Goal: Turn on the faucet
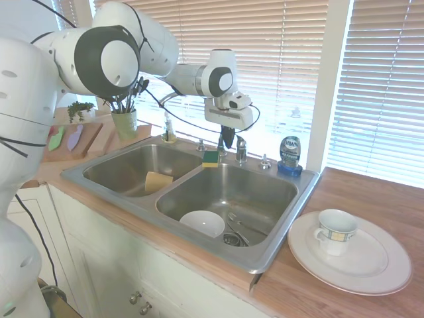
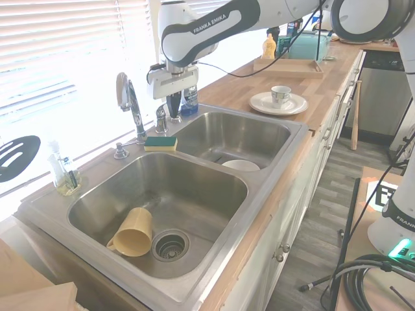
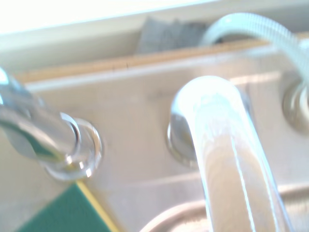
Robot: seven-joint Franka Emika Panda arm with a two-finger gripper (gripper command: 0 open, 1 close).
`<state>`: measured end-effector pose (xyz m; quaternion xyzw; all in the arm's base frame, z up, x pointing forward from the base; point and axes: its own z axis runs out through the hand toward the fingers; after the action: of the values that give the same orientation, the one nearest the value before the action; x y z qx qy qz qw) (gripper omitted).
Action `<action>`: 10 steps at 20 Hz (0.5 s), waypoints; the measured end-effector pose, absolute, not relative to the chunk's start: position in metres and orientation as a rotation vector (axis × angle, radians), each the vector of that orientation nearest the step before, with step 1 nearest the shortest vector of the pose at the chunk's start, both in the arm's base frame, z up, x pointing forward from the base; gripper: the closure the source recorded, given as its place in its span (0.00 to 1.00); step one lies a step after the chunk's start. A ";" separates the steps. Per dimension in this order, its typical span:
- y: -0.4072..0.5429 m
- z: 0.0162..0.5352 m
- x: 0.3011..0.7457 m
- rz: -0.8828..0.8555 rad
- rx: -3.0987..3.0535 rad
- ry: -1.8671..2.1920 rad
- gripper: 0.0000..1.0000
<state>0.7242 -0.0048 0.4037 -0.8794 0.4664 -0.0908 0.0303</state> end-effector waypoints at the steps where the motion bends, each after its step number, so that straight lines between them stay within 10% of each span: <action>1: -0.005 0.407 0.726 -0.310 -2.699 1.431 1.00; 10: -0.002 0.435 0.734 -0.499 -2.615 1.393 1.00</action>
<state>0.7344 -0.0021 0.4349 -0.8682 0.4626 -0.1658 0.0686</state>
